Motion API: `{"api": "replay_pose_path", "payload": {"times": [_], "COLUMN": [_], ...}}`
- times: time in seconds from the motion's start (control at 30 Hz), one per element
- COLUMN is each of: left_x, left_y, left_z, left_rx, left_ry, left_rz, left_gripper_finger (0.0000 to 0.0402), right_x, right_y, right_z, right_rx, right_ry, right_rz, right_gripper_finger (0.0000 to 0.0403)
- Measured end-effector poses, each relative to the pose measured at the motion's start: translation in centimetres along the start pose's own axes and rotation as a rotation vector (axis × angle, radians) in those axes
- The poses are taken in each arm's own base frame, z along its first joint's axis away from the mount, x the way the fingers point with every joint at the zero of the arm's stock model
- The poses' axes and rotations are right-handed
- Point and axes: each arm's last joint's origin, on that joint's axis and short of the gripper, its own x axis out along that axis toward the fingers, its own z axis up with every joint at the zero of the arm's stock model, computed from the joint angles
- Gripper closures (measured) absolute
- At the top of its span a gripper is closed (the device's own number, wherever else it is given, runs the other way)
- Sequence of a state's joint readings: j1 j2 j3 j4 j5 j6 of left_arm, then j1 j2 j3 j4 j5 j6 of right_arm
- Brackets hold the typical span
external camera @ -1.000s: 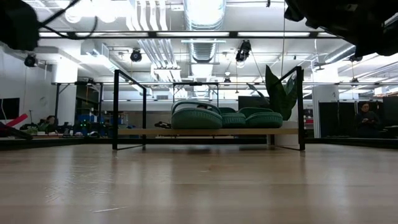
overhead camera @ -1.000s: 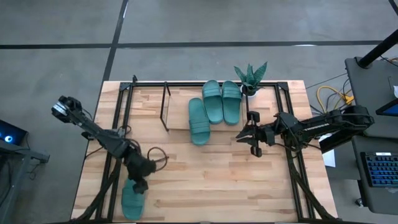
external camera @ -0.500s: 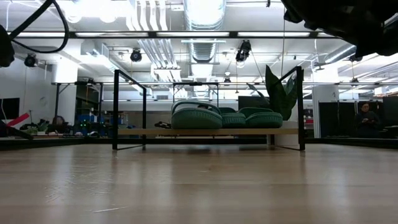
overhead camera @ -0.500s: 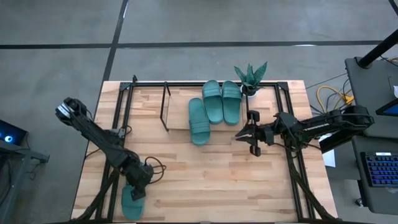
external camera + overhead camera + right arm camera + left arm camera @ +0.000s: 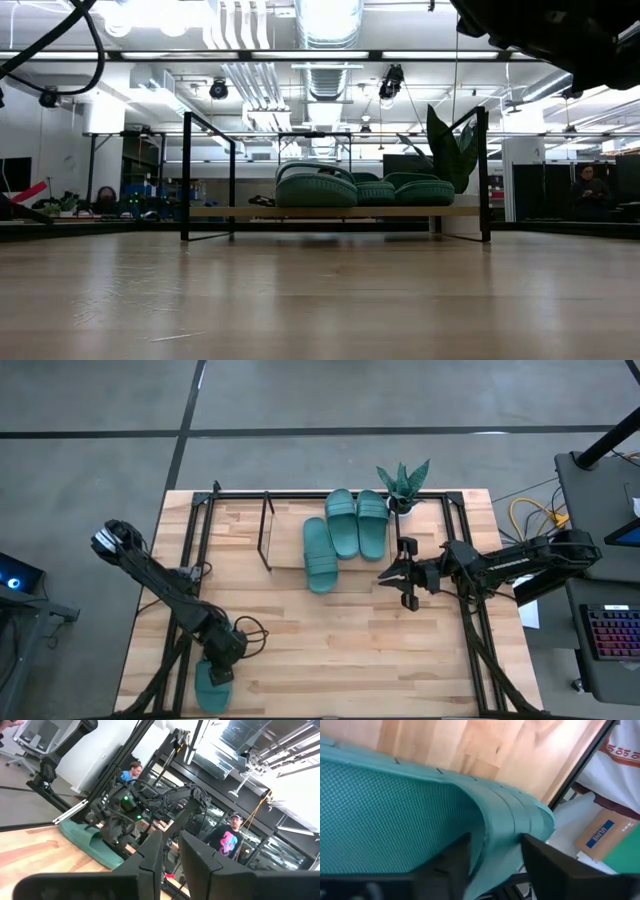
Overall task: Pick and place slides into the shelf
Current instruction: Put the green slipper on the shelf
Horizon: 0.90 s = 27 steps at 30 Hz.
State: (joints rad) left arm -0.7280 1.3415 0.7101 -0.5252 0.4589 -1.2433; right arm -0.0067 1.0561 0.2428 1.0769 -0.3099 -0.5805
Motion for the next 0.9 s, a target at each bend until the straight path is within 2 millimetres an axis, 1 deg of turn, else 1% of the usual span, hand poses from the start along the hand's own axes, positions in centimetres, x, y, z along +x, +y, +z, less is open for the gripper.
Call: {"api": "replay_pose_path", "payload": {"times": [0.17,0.2,0.23,0.5,0.67,0.9], "left_x": [-0.3,-0.3,-0.4,-0.9,-1.8,-2.9], "left_y": [0.0,0.0,0.0,-0.1,-0.4,-0.9], "left_z": [-0.2,-0.2,-0.2,-0.4,-0.8,-1.0], "left_rx": [0.036,0.042,0.044,0.062,0.079,0.101], "left_ry": [0.005,0.006,0.007,-0.003,-0.024,-0.098], "left_rz": [-0.014,-0.014,-0.015,-0.031,-0.064,-0.092], "left_gripper_finger": [0.0363,0.0381,0.0390,0.0399,0.0400,0.0401], "right_x": [0.0,0.0,0.0,0.0,0.0,0.0], "right_y": [0.0,0.0,0.0,0.0,0.0,0.0], "right_z": [0.0,0.0,0.0,0.0,0.0,0.0], "right_rx": [-0.001,-0.001,-0.001,-0.001,-0.001,-0.001], "right_ry": [-0.001,-0.001,0.000,-0.001,-0.001,-0.001], "right_rz": [0.000,0.000,0.000,0.000,-0.001,-0.001], "right_gripper_finger": [0.0346,0.0346,0.0346,0.0346,0.0346,0.0346]}}
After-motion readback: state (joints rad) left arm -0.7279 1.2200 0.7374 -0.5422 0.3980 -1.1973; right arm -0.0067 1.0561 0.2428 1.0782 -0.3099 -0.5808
